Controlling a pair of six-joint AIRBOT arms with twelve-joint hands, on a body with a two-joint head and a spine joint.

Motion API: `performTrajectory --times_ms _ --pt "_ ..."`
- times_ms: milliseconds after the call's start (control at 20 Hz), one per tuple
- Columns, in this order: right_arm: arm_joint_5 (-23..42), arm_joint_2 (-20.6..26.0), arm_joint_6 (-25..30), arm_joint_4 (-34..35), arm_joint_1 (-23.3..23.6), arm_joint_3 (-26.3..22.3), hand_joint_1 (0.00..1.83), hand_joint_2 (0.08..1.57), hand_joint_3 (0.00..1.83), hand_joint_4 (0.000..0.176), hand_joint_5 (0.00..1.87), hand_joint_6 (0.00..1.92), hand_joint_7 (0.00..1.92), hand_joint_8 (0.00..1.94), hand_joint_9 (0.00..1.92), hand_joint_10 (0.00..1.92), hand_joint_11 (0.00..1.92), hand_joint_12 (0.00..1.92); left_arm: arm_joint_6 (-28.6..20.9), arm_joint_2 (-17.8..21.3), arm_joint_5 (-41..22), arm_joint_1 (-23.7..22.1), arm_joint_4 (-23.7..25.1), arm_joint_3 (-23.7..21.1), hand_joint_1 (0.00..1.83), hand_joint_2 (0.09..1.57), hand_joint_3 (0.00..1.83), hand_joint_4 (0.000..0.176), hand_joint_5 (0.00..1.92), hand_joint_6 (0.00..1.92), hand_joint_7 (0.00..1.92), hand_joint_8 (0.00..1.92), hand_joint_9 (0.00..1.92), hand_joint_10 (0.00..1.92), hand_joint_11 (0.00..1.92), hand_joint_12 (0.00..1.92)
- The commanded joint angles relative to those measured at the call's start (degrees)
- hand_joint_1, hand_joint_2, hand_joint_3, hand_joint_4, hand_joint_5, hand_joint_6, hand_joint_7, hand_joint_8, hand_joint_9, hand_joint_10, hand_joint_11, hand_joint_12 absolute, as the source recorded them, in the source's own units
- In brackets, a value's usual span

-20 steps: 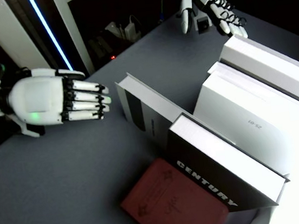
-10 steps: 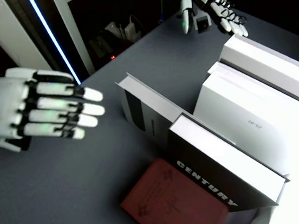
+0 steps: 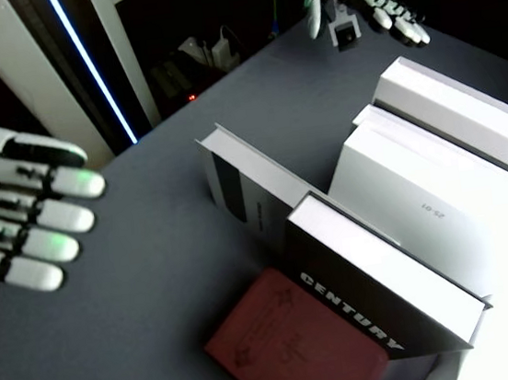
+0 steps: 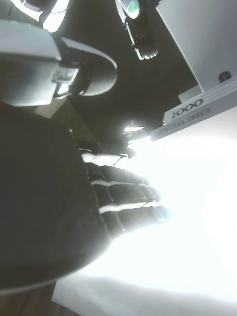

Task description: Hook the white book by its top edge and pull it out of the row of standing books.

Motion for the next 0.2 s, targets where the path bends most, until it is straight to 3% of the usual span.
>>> performTrajectory --times_ms 0,50,100,150 --pt "7.58 0.83 0.11 0.44 0.67 0.15 0.15 1.47 0.00 0.000 0.00 0.00 0.00 0.00 0.00 0.00 0.00 0.00 -0.09 0.66 -9.36 -0.33 -0.78 -0.05 0.29 1.33 0.00 0.070 0.00 0.00 0.00 0.00 0.00 0.00 0.00 0.00" --pt "7.59 1.20 0.12 0.39 1.04 0.12 0.15 1.47 0.00 0.000 0.00 0.00 0.00 0.00 0.00 0.00 0.00 0.00 -0.10 0.70 -10.84 -0.33 -1.03 -0.05 0.29 1.33 0.00 0.070 0.00 0.00 0.00 0.00 0.00 0.00 0.00 0.00" --pt "7.60 1.56 0.12 0.08 1.59 0.09 0.25 1.42 0.00 0.000 0.00 0.00 0.00 0.00 0.00 0.00 0.00 0.00 -0.11 0.84 -12.40 -0.33 -1.22 -0.13 0.51 1.32 0.00 0.103 0.00 0.00 0.00 0.00 0.00 0.00 0.00 0.00" --pt "7.61 2.00 0.12 -0.60 2.54 0.10 0.23 1.39 0.00 0.056 0.00 0.00 0.00 0.00 0.00 0.00 0.00 0.00 -0.25 1.15 -13.31 -0.34 -1.53 -0.32 0.62 1.34 0.00 0.139 0.00 0.00 0.00 0.00 0.00 0.00 0.00 0.00"
